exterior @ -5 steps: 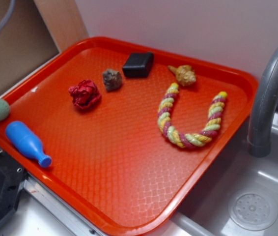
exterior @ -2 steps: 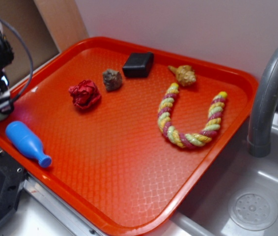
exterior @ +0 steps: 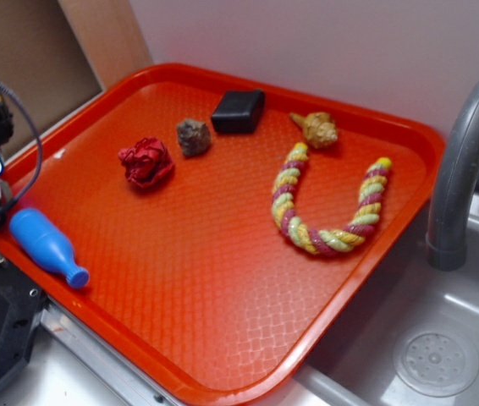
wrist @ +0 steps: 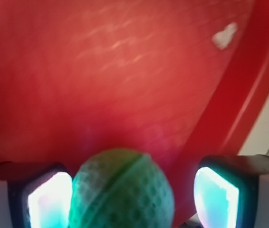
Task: Grab the green ball.
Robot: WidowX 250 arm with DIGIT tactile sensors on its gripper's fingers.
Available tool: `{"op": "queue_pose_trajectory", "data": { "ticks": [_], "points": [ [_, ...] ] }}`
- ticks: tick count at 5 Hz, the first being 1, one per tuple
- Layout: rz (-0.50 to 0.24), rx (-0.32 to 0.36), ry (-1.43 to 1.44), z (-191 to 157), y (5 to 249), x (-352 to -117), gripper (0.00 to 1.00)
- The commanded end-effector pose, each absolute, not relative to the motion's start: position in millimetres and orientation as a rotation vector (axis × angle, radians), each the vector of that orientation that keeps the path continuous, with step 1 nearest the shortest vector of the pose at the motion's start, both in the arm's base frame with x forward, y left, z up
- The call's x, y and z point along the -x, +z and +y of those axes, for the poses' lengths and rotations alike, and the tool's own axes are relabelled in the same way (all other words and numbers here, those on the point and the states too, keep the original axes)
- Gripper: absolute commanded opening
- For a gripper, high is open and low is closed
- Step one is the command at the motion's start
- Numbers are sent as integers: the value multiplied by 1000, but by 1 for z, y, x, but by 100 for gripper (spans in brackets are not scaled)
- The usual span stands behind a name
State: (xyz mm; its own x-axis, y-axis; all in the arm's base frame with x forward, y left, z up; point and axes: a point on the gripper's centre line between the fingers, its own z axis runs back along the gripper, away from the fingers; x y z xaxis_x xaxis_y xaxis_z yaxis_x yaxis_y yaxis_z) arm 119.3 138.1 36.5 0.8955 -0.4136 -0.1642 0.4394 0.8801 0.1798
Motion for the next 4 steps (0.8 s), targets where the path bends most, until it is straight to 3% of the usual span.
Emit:
{"op": "queue_pose_trajectory", "data": {
  "ticks": [1, 2, 3, 4],
  "points": [
    [161, -274, -437, 147, 41, -112, 100],
    [181, -262, -432, 148, 39, -109, 22],
    [167, -286, -450, 146, 40, -109, 0],
    [171, -293, -452, 146, 40, -109, 0]
  ]
}}
